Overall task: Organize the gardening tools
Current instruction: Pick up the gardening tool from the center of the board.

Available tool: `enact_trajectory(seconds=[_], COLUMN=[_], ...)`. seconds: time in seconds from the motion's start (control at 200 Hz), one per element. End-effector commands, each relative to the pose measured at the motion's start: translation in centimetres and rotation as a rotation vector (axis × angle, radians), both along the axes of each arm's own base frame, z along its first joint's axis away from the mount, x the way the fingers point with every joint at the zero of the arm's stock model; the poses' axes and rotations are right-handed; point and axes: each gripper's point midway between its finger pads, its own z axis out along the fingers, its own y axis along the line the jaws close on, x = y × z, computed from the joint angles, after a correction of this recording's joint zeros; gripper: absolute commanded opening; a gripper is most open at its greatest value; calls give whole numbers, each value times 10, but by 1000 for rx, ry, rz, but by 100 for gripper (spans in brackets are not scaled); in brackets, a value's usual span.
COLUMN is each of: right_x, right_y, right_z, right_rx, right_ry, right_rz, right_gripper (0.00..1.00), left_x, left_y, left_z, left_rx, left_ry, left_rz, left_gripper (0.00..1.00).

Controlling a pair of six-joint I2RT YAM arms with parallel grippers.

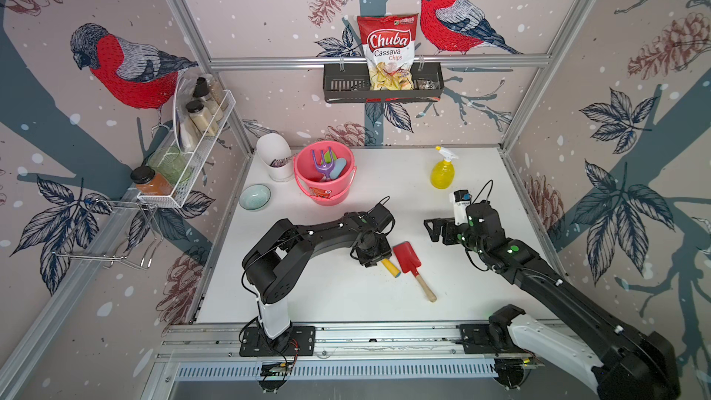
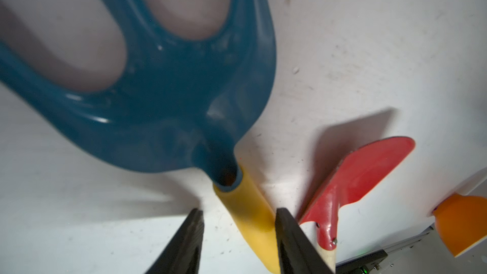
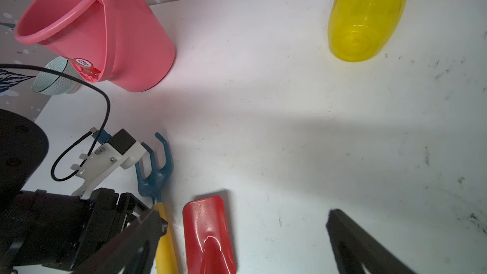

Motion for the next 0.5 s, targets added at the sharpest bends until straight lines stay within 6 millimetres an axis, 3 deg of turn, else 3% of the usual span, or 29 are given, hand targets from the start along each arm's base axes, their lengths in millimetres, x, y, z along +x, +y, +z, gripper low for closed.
enact_trajectory(seconds=[0.0,0.135,0.315,0.495], right_x=[-1,-1,-1,-2], right_y=[0,-1,-3,0], right_z=[0,-1,0,-2], right_rx=[14,14,10,25], right_ry=[7,9,7,19], right_rz=[-3,-8,-14,-6], right_gripper=[100,100,100,100], left_x=[-10,-8,-7,-3], left_y=[12,7,10,15], left_z=[-8,-12,-9,7], left_rx=[72,69,82,78], left_ry=[41,54,45,-10], left_rz=[-23,-28,-28,-21], left_gripper=[46,30,0,0])
